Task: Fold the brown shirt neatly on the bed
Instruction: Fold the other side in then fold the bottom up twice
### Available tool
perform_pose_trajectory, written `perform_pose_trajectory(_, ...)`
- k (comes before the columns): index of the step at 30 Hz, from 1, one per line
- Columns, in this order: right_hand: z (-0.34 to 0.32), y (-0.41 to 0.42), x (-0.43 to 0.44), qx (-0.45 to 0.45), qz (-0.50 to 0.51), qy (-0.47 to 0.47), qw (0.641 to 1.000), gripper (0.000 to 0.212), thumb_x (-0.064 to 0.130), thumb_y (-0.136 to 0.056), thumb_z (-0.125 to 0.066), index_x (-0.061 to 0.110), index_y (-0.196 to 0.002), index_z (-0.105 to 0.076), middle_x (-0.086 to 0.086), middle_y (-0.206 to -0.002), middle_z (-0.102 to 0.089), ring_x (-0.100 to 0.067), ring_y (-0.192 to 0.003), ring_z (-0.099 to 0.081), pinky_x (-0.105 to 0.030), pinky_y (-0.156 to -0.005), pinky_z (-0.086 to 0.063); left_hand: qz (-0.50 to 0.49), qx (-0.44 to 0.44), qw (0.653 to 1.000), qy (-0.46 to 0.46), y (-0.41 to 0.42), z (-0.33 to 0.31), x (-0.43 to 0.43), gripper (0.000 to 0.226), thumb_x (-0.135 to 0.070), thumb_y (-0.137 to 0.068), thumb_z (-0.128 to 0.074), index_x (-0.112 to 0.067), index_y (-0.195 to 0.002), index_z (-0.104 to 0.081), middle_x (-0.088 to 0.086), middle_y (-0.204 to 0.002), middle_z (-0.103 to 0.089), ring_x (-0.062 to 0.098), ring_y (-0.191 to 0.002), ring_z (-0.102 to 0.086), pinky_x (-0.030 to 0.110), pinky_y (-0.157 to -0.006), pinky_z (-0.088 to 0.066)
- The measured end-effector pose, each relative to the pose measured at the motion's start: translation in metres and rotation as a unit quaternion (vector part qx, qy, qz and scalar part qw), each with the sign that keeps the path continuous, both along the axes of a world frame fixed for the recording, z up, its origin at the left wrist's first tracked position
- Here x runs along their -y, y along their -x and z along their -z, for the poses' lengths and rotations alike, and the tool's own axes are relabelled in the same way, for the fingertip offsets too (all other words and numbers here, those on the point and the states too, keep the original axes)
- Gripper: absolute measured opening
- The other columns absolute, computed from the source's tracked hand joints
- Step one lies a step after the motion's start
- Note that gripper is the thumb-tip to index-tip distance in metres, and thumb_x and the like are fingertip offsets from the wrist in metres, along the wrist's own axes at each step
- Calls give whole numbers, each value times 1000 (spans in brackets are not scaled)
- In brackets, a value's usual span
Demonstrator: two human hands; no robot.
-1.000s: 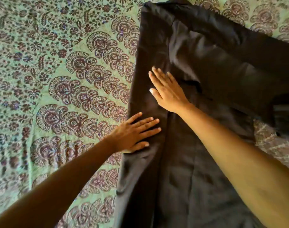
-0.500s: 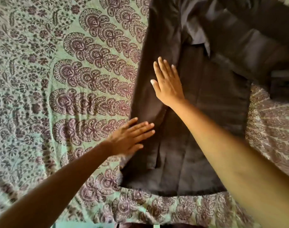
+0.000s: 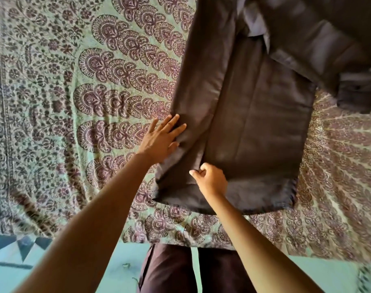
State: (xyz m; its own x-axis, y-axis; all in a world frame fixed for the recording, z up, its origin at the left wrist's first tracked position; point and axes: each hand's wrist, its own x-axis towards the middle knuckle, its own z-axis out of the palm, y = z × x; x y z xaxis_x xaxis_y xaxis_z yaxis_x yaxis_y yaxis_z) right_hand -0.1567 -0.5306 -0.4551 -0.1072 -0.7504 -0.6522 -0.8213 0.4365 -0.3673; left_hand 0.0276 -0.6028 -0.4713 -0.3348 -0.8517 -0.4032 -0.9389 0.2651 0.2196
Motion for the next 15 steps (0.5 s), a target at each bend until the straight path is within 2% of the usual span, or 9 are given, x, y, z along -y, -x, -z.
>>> perform_pose_trajectory(3, 1, 20, 1, 11, 2, -28, 1000, 38, 44, -78, -66, 19, -59, -46, 0, -67, -62, -26, -80, -64, -28, -56, -36, 35, 2, 999, 9, -7, 4, -20, 68, -41, -89, -54, -33, -147, -19, 3, -158, -8, 22, -145, -12, 45, -115, -6)
perform_pose_trajectory(5, 0, 33, -1, -30, -69, -5, 997, 32, 49, -77, -65, 19, -70, -55, 0, -75, -68, -25, -81, -65, -29, -60, -40, 36, 2, 999, 21, -12, 8, -27, 69, -43, -88, -56, -33, -146, -20, 3, -157, -11, 23, -144, -15, 46, -114, -6)
perform_pose_trajectory(8, -4, 40, -2, -86, -133, 23, 987, 42, 61, -73, -64, 20, -75, -58, 2, -76, -68, -24, -77, -64, -27, -60, -38, 41, 6, 999, 19, -14, 11, -27, 69, -46, -88, -54, -32, -146, -20, 4, -157, -12, 23, -144, -16, 49, -113, -6)
perform_pose_trajectory(10, -3, 39, 3, -58, -115, 104, 986, 38, 56, -77, -62, 19, -72, -55, 1, -68, -64, -25, -70, -62, -29, -56, -39, 62, 12, 997, 34, -16, 9, -24, 70, -46, -85, -58, -29, -145, -26, 8, -156, -18, 27, -142, -22, 54, -112, -11)
perform_pose_trajectory(12, 1, 36, 16, 16, -115, 248, 962, 21, 37, -85, -52, 18, -75, -56, 0, -69, -61, -28, -67, -60, -33, -57, -41, 89, 10, 994, 58, -14, 5, -16, 66, -41, -82, -64, -22, -141, -39, 11, -152, -29, 29, -138, -32, 57, -110, -16)
perform_pose_trajectory(13, 4, 32, 28, 38, -122, 308, 943, 17, 27, -86, -46, 16, -82, -59, -3, -77, -63, -30, -71, -60, -36, -62, -42, 108, 4, 991, 76, -11, 4, -11, 61, -38, -82, -61, -20, -137, -44, 12, -149, -36, 28, -136, -36, 57, -109, -19)
perform_pose_trajectory(15, 12, 24, 63, 45, -154, 367, 916, 28, 17, -86, -42, 9, -104, -62, -9, -102, -66, -32, -90, -61, -37, -78, -42, 163, -15, 981, 103, 0, 6, -11, 53, -38, -86, -46, -18, -136, -46, 11, -145, -42, 26, -132, -42, 52, -110, -23)
